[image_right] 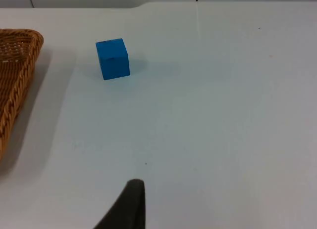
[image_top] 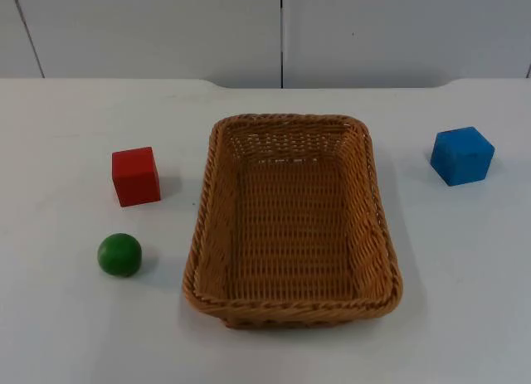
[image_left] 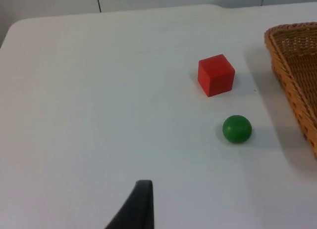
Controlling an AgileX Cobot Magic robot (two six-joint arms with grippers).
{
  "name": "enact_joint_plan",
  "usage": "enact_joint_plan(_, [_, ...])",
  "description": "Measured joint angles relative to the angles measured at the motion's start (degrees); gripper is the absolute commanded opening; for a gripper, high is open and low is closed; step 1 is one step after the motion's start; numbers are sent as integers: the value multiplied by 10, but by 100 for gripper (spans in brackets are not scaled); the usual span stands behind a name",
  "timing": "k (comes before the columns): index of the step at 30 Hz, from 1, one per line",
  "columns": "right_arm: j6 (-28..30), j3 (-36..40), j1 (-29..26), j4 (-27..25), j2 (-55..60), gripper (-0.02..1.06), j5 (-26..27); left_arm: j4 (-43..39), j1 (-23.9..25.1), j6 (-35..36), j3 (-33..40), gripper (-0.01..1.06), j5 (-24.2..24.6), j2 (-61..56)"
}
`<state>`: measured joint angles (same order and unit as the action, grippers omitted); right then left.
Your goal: Place all geometric objects except the red cube into the basket.
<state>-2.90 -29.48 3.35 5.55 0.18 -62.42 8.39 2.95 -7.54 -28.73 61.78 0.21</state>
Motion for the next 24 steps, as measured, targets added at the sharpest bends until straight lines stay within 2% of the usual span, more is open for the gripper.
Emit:
enact_joint_plan(5, [0, 0, 0, 0, 0, 105, 0, 8, 0, 0, -18, 105, -3, 39])
enact_joint_plan(11, [0, 0, 0, 0, 0, 105, 0, 19, 0, 0, -51, 105, -14, 171])
enact_joint_plan(15, [0, 0, 0, 0, 0, 105, 0, 42, 0, -19, -67, 105, -47, 289])
enact_joint_plan(16, [0, 0, 0, 0, 0, 105, 0, 42, 0, -19, -67, 105, -47, 289])
enact_joint_plan(21, [0, 0, 0, 0, 0, 105, 0, 53, 0, -42, -89, 105, -103, 414])
enact_joint_plan(24, [0, 0, 0, 0, 0, 105, 0, 62, 0, -51, -98, 105, -111, 452])
